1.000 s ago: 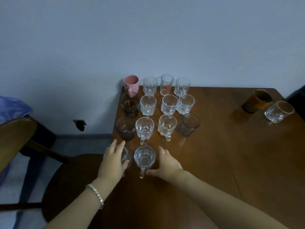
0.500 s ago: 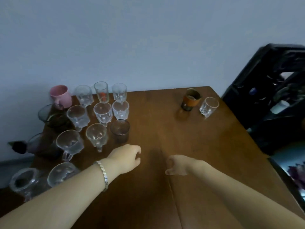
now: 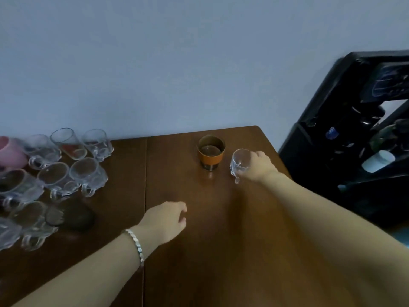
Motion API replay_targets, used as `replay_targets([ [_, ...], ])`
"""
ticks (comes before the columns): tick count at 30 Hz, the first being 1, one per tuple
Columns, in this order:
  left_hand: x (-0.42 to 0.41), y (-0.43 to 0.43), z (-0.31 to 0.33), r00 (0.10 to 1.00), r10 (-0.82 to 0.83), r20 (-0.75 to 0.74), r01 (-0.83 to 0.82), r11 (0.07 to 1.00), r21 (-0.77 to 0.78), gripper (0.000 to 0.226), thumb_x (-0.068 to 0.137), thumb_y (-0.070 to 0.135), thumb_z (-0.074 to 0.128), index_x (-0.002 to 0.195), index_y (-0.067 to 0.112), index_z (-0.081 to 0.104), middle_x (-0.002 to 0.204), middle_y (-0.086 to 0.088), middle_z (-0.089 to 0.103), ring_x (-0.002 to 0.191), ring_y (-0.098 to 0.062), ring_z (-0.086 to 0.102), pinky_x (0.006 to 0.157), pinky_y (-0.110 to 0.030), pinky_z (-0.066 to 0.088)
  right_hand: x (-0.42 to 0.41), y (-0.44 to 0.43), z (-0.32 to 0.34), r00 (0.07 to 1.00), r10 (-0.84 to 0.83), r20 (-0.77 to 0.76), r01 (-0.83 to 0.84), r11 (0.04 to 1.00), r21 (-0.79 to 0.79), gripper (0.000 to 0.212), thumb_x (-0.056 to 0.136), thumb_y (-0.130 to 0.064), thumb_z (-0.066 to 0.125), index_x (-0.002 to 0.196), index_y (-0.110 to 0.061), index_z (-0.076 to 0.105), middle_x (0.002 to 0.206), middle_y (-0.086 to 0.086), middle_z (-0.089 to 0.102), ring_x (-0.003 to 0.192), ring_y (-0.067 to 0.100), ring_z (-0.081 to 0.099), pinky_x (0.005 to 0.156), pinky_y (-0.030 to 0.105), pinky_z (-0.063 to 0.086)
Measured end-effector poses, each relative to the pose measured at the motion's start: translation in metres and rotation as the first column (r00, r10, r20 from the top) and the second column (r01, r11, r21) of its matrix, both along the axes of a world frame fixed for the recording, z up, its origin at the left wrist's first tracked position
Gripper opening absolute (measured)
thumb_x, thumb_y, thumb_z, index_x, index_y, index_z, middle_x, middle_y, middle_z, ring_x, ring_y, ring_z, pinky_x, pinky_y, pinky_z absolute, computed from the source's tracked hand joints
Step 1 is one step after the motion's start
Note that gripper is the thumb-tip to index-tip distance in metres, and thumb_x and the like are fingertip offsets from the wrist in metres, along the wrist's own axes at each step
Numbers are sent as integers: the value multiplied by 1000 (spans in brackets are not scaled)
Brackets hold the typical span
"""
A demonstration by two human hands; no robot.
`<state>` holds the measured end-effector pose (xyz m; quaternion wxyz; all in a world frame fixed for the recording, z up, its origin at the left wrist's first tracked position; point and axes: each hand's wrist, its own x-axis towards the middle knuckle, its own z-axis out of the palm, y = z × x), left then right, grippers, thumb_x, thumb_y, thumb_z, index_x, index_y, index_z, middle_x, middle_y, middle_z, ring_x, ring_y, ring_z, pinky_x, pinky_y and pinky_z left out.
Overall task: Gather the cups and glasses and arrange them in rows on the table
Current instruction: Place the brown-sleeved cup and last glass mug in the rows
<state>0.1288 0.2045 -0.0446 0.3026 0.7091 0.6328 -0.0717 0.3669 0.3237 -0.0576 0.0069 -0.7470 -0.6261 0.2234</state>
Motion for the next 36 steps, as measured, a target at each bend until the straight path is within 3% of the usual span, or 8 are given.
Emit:
replay_targets([
  [5, 18, 26, -4, 998, 55, -28, -55, 998, -1, 33, 96, 29, 44, 128, 23, 51, 118, 2, 63, 105, -16, 60, 89, -28, 50, 0, 39, -37, 990, -70, -124, 50, 986, -159, 113, 71, -42, 78, 150, -27, -2, 159, 11, 2, 139, 39, 29, 109, 52, 37],
  [8, 22, 46, -9, 992, 117, -46, -117, 993, 0, 32, 96, 27, 45, 126, 23, 53, 111, 3, 65, 100, -16, 61, 84, -28, 51, 3, 43, -56, 976, -68, -205, 62, 997, -36, 96, 76, -34, 76, 148, -29, 13, 152, 10, 15, 121, 37, 51, 94, 46, 52],
  [12, 36, 83, -13, 971, 232, -59, -223, 967, 125, 40, 94, 27, 47, 134, 21, 46, 126, -3, 58, 109, -24, 59, 90, -38, 52, 20, 44, -53, 957, 29, -289, -28, 1000, 10, 87, 72, -28, 78, 143, -26, 27, 138, 6, 34, 112, 30, 56, 90, 39, 54],
  [16, 61, 132, -17, 962, 274, 14, -264, 910, 321, 87, 84, 40, 64, 150, 14, 14, 155, -8, 24, 137, -28, 35, 106, -39, 39, 42, 31, -42, 933, 79, -352, -103, 993, -51, 93, 62, -27, 85, 140, -30, 34, 129, -1, 46, 112, 19, 55, 91, 30, 51],
  [19, 79, 176, -26, 952, 300, 62, -306, 929, 208, 121, 67, 52, 77, 151, 14, -1, 160, -5, 4, 146, -28, 17, 114, -44, 30, 58, 16, -37, 928, 78, -364, -105, 993, -57, 93, 62, -32, 85, 140, -32, 33, 130, -5, 46, 115, 16, 53, 93, 27, 48],
  [23, 99, 197, -38, 937, 340, 75, -348, 923, 166, 107, 69, 43, 79, 149, 13, 14, 154, -7, 19, 138, -33, 27, 105, -44, 39, 73, 0, -36, 947, 103, -304, -117, 993, -28, 91, 66, -34, 83, 141, -34, 31, 135, -6, 42, 115, 14, 54, 91, 25, 49],
  [27, 98, 169, -37, 909, 402, 108, -416, 876, 243, 99, 68, 42, 80, 145, 14, 25, 147, -5, 28, 131, -32, 34, 96, -40, 45, 74, -16, -33, 952, 63, -301, -75, 997, -27, 91, 66, -34, 83, 140, -35, 31, 134, -7, 43, 113, 13, 53, 87, 21, 47],
  [36, 14, 3, 11, 899, 395, 190, -427, 888, 169, 102, 67, 53, 76, 148, 27, 21, 151, 8, 24, 138, -16, 30, 108, -32, 36, 10, -84, -2, 942, 187, -279, -209, 977, -49, 91, 67, -31, 83, 141, -37, 30, 136, -8, 42, 115, 13, 55, 90, 24, 51],
])
